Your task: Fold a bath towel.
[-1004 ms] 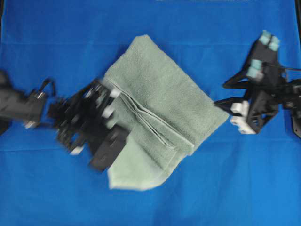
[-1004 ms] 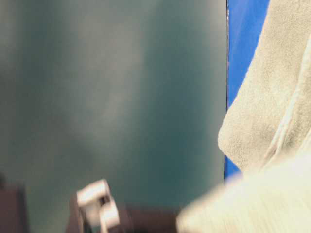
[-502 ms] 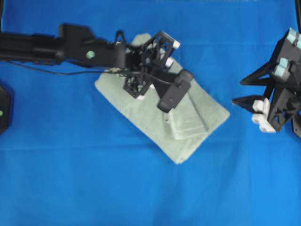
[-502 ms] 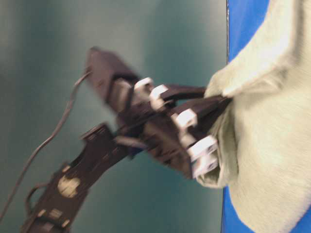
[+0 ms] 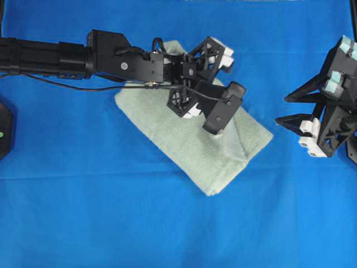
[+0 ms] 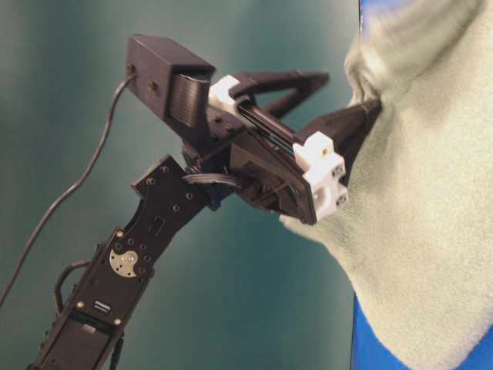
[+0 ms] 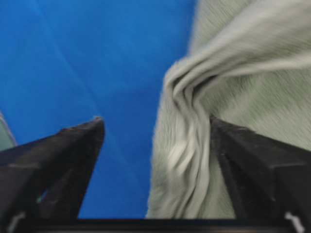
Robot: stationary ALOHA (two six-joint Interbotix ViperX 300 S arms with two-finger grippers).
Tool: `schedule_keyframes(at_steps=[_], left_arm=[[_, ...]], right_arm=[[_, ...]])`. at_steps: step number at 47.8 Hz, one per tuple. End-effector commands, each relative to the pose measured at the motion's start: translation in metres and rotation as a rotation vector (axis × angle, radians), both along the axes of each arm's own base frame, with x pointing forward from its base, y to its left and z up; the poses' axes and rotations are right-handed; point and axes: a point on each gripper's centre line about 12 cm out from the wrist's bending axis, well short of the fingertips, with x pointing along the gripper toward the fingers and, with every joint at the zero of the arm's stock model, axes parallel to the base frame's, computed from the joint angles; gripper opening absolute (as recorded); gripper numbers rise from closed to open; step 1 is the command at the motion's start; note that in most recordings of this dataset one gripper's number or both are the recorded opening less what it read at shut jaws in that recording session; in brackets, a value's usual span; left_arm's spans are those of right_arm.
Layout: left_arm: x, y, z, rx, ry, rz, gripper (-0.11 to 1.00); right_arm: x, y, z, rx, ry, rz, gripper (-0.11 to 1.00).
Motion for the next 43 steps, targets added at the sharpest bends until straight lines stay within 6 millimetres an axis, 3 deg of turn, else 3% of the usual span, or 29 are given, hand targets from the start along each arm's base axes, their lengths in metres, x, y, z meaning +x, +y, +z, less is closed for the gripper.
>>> schedule_keyframes(at_steps=[1, 17, 24, 34, 37, 43], left_arm=[[0.004, 0.000, 0.018, -0.014, -0.064, 0.010, 0.88], [-0.013, 0.006, 0.039, -0.156, -0.153, 0.134, 0.86], [-0.032, -0.015, 0.066, -0.274, -0.221, 0.182, 0.85], [-0.066, -0.058, 0.103, -0.371, -0.332, 0.121, 0.82], [-0.082, -0.067, 0.122, -0.421, -0.393, 0.112, 0.80], [-0.116, -0.074, 0.142, -0.499, -0.468, 0.116, 0.77]], right_arm=[[0.002, 0.001, 0.005, 0.001, -0.020, 0.005, 0.64], [0.002, 0.001, 0.007, 0.004, -0.032, 0.010, 0.64], [0.001, 0.000, 0.011, -0.018, -0.054, 0.020, 0.64], [0.001, -0.003, 0.025, -0.076, -0.128, 0.055, 0.64], [0.000, -0.004, 0.030, -0.094, -0.160, 0.067, 0.64], [-0.004, -0.006, 0.043, -0.140, -0.224, 0.090, 0.64]])
